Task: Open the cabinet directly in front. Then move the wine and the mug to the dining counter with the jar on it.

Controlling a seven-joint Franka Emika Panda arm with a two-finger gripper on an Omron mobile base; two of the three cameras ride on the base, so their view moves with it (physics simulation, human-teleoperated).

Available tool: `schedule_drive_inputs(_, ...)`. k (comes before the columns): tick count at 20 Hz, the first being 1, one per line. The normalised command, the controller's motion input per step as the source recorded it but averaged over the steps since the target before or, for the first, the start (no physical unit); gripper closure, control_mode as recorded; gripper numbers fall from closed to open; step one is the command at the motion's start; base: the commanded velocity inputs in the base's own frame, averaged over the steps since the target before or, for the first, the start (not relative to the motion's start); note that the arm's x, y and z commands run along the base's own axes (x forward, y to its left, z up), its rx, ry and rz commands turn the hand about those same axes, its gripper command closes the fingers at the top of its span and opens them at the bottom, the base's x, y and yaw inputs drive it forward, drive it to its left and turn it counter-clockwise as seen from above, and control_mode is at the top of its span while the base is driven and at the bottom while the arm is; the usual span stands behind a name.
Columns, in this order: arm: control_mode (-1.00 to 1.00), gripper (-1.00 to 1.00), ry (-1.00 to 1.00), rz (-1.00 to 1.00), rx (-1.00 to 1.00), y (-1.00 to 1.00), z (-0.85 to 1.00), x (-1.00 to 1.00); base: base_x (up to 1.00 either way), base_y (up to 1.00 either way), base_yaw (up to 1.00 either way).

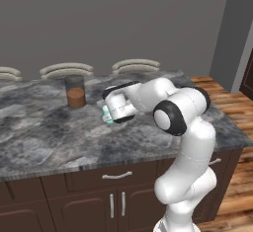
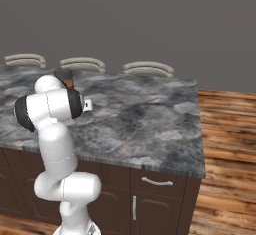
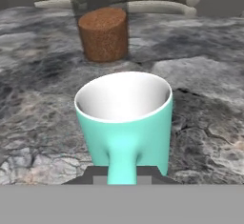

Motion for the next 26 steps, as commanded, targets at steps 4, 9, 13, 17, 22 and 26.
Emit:
schedule_drive_inputs(4, -1.0, 1.0, -0.06, 0.0, -0.08, 0.06, -0.52, 0.54, 0.0, 0.0, 0.0)
schedule_drive_inputs(9, -1.0, 1.0, -0.01, 0.0, -0.03, 0.01, -0.2, 0.14, 0.0, 0.0, 0.0)
schedule_drive_inputs(13, -1.0, 1.0, 0.0, 0.0, 0.0, 0.0, -0.05, 0.28, 0.0, 0.0, 0.0)
schedule_drive_inputs(17, -1.0, 1.0, -0.05, 0.0, 0.0, 0.0, -0.25, 0.75, 0.0, 0.0, 0.0)
schedule_drive_inputs(22, -1.0, 1.0, 0.0, 0.0, 0.0, 0.0, 0.0, 0.03, 0.0, 0.0, 0.0)
schedule_drive_inputs(26, -1.0, 1.0, 0.09, 0.0, 0.06, 0.0, -0.02, 0.3, 0.0, 0.0, 0.0)
